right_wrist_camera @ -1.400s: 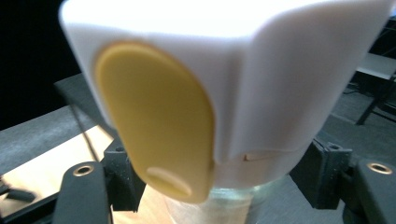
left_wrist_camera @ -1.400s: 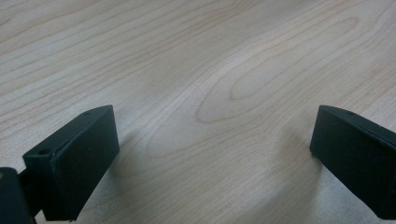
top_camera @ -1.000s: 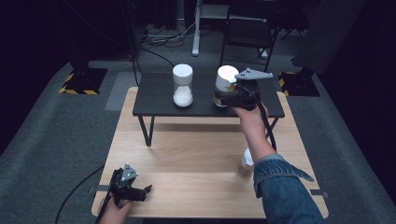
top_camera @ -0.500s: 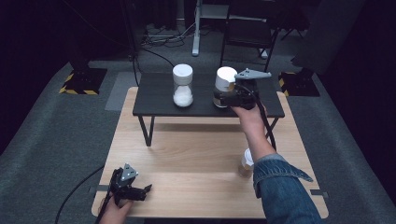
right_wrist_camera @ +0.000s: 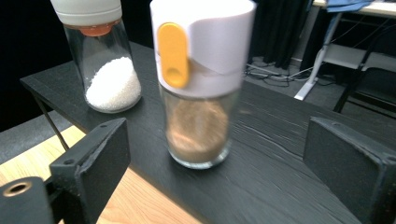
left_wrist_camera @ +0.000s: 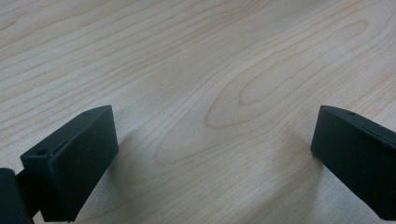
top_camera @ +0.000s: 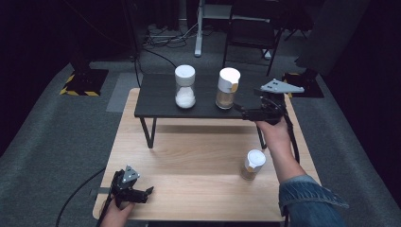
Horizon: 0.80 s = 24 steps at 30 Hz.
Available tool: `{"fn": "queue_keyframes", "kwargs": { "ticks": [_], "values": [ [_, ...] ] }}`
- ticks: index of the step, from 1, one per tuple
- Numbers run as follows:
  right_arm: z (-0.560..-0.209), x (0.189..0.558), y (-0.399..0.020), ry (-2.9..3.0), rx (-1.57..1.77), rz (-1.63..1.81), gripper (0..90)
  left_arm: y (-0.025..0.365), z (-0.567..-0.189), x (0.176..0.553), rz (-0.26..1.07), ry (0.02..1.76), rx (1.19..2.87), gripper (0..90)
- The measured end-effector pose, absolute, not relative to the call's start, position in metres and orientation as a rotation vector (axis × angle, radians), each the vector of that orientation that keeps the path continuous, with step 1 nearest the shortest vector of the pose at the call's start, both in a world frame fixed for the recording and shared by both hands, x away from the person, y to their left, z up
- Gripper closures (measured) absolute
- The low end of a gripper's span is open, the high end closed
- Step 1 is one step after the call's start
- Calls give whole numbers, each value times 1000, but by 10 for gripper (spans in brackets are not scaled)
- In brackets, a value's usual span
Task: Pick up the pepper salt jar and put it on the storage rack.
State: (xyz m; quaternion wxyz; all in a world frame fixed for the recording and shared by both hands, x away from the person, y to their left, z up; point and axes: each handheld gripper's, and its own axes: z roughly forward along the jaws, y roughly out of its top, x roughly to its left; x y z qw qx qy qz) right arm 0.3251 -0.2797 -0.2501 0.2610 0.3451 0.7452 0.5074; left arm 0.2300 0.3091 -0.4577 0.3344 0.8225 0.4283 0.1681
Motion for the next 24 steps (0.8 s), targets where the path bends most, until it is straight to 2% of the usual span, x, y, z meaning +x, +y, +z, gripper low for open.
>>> {"fn": "queue_keyframes", "kwargs": {
  "ticks": [15,24],
  "values": [
    [-260,257,-349,1940,937,1391,67,306,-458,232,447,1138,2139,5],
    [-281,222,-387,1895,971,1385,64,300,-458,236,451,1152,2132,5]
  ]
}}
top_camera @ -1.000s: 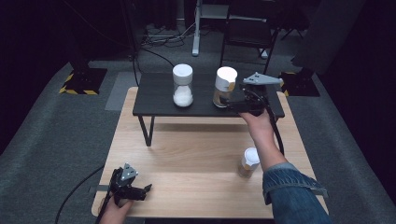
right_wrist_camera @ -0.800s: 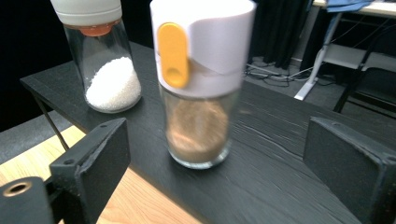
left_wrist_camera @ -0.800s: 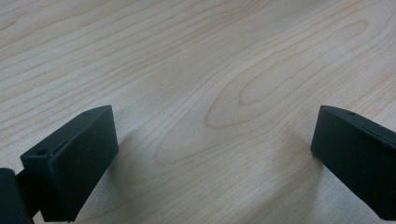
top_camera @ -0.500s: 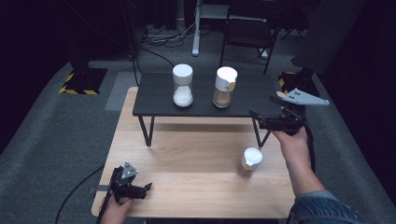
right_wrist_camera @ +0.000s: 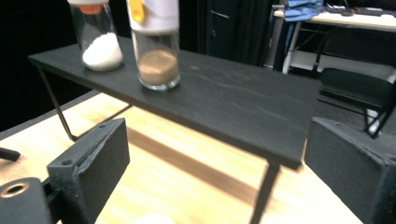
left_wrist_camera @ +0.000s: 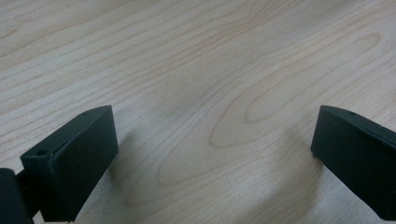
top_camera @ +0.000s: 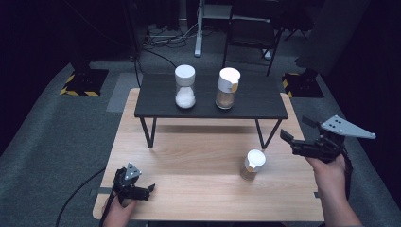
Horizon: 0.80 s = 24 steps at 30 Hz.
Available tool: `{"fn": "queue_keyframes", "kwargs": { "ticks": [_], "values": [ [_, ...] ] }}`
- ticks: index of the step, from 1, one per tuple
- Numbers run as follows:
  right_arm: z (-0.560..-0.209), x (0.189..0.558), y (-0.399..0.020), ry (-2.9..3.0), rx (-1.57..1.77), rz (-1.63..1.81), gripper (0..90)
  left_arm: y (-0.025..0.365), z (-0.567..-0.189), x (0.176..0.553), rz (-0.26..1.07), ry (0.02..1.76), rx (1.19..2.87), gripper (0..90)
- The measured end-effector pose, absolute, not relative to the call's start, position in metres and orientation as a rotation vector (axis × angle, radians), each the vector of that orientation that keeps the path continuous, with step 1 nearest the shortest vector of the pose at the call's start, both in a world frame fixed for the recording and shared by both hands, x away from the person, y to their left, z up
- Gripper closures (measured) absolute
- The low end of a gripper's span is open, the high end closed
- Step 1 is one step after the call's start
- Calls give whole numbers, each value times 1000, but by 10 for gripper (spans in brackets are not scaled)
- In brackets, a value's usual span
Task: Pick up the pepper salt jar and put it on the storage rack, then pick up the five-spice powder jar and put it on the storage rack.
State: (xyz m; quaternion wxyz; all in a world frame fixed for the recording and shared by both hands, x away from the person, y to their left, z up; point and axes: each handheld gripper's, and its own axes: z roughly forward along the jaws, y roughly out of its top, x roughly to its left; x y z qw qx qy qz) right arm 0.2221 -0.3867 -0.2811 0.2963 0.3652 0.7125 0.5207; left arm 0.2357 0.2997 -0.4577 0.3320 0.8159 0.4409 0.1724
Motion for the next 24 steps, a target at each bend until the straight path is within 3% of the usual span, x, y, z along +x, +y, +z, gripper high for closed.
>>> {"fn": "queue_keyframes", "kwargs": {
  "ticks": [12,24],
  "values": [
    [-332,187,-436,1887,1060,1334,58,297,-458,239,453,1146,2135,5],
    [-396,170,-457,1957,1116,1289,54,297,-458,241,451,1146,2134,5]
  ]
}}
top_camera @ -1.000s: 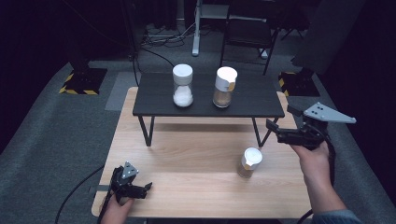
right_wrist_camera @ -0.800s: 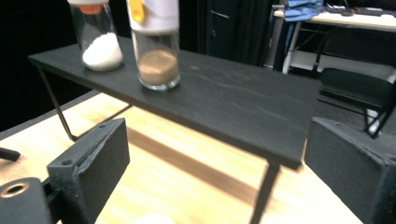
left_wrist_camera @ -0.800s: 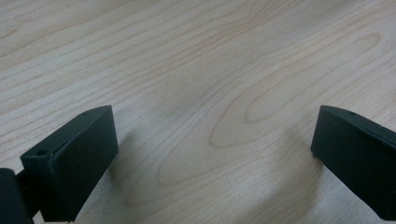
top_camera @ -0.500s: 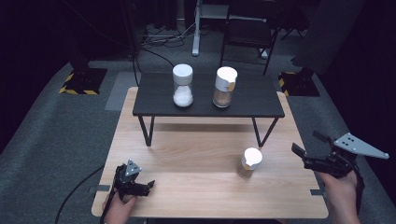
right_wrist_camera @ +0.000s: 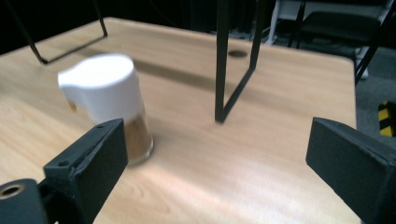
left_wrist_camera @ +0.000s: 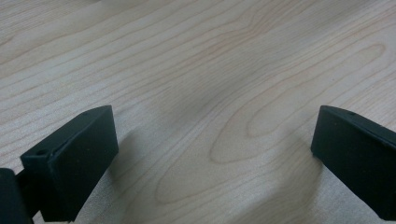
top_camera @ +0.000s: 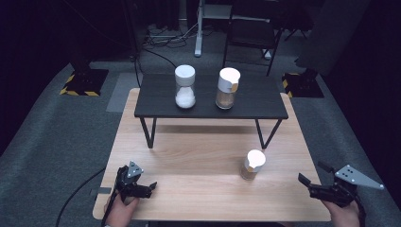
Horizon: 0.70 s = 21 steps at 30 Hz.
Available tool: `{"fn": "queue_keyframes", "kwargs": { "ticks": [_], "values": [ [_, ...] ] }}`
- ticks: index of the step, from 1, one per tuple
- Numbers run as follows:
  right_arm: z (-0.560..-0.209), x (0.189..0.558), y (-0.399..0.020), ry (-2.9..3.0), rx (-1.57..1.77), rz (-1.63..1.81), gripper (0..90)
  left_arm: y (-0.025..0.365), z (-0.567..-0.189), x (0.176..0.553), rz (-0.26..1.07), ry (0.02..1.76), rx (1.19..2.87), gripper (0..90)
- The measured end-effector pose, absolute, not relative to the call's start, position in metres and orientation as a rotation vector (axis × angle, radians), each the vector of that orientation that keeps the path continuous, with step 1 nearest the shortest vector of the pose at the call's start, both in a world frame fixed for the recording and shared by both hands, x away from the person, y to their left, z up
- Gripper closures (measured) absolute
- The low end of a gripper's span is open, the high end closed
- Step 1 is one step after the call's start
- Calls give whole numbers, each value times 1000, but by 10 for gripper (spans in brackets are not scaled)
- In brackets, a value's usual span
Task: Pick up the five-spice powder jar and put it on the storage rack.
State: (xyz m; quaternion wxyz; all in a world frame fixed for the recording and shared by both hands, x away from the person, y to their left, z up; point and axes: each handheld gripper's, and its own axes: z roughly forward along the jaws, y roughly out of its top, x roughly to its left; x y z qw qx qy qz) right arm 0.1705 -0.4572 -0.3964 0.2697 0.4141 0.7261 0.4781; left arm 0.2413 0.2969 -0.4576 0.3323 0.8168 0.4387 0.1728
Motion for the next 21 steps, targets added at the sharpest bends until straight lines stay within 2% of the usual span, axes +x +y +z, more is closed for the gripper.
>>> {"fn": "queue_keyframes", "kwargs": {
  "ticks": [21],
  "values": [
    [-452,185,-463,2133,1166,1152,42,298,-458,243,449,1141,2136,5]
  ]
}}
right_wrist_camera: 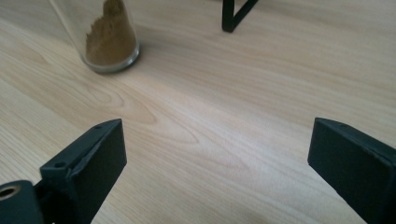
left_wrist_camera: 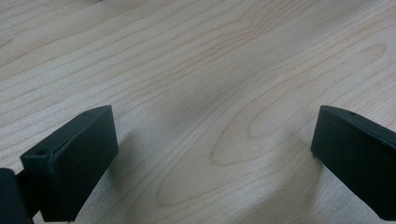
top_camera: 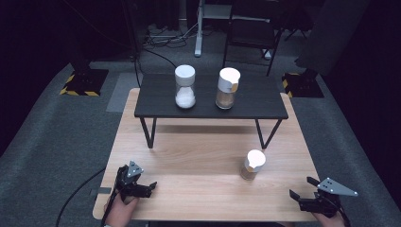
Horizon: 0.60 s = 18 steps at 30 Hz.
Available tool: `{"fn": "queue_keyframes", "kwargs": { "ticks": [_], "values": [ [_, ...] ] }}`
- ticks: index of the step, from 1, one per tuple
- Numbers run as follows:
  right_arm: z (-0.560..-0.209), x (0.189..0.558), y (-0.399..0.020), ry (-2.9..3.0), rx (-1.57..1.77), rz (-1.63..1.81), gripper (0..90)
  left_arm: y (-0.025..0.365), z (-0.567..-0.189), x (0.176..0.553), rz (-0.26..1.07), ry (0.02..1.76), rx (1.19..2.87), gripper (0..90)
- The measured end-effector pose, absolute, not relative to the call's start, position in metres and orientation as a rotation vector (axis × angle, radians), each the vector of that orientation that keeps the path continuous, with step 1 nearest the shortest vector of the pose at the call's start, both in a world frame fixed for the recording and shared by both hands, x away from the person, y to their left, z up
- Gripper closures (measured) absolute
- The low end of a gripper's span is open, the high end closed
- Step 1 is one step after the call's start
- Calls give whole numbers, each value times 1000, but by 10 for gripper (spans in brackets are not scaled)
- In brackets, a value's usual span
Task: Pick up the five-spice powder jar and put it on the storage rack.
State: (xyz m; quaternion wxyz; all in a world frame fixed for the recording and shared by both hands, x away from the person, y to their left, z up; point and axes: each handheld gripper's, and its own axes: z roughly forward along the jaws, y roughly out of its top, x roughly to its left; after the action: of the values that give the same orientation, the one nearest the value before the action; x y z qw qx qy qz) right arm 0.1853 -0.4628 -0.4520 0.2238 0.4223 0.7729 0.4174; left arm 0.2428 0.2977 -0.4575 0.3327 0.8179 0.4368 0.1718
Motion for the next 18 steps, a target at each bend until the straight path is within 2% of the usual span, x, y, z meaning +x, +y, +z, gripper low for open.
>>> {"fn": "queue_keyframes", "kwargs": {
  "ticks": [6,18],
  "values": [
    [-458,191,-466,2171,1209,1153,41,298,-457,243,446,1142,2137,5],
    [-451,187,-453,2159,1048,1267,32,300,-457,248,431,1107,2152,5]
  ]
}}
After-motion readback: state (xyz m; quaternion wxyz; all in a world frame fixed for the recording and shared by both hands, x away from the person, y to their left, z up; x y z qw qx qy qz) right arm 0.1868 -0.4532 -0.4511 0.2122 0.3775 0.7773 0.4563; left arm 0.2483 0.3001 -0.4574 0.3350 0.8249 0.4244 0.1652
